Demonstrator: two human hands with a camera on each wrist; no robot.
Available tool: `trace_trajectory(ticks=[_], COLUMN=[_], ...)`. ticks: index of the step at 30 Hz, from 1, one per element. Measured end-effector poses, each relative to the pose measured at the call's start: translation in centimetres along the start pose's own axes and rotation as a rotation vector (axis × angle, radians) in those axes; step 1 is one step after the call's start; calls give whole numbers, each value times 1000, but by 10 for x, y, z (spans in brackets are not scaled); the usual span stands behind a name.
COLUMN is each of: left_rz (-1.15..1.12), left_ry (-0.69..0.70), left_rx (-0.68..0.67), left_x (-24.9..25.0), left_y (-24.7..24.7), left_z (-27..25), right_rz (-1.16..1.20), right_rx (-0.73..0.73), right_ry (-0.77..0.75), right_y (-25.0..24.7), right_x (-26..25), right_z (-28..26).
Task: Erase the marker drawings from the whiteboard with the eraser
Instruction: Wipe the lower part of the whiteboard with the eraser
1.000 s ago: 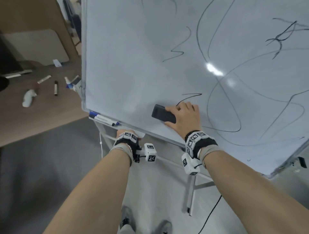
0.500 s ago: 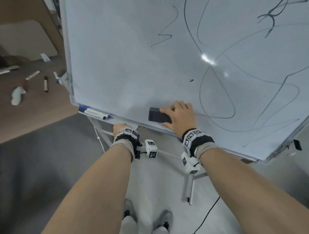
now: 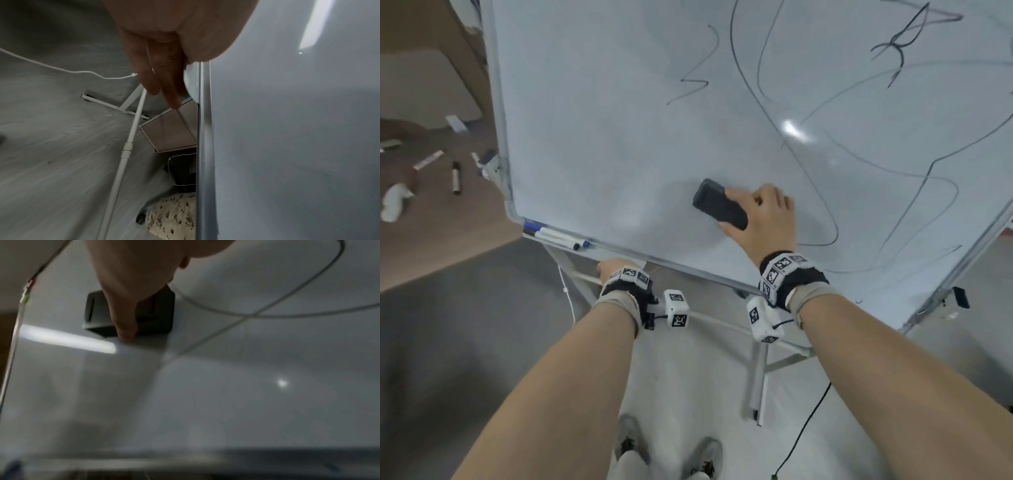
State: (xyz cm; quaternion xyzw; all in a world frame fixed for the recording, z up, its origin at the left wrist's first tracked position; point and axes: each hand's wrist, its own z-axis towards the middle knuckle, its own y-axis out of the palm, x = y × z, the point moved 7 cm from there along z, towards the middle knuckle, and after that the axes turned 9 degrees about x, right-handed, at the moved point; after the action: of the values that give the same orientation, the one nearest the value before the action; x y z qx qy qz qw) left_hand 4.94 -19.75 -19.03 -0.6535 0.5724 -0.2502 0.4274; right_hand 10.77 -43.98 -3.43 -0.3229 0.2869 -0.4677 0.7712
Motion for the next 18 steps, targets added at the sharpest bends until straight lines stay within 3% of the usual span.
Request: trace_trajectory(ticks=[2,4,6,9,10,12,16,18], left_rz=[33,41,6,-179,-294,-677,-1519,-1834], left_ry=[-7,-7,-27,-5,29,-35,-383,-576], left_rx=[3,30,45,58,78,79,3,-65], left_x=[-3,-2,6,38,53,77,110,123], left_y=[1,-2,-8,-22,-27,-28,-5,16], left_z=[1,0,-12,-35,-41,-41,-25,-11], right_rz=[27,28,22,-49,-81,-158,-179,-89], right_rx=[-195,-282,-261,-99,-37,61,149,96], right_ry=[-197,-271,-259,-132,-80,-25,-18,-46], right_y=[30,38,26,-18,-35,-66,-78,-57], right_x=[-20,-24,-18,16,31,56,73,65], right_z=[-32,-46,-39,-2,12,33,31,6])
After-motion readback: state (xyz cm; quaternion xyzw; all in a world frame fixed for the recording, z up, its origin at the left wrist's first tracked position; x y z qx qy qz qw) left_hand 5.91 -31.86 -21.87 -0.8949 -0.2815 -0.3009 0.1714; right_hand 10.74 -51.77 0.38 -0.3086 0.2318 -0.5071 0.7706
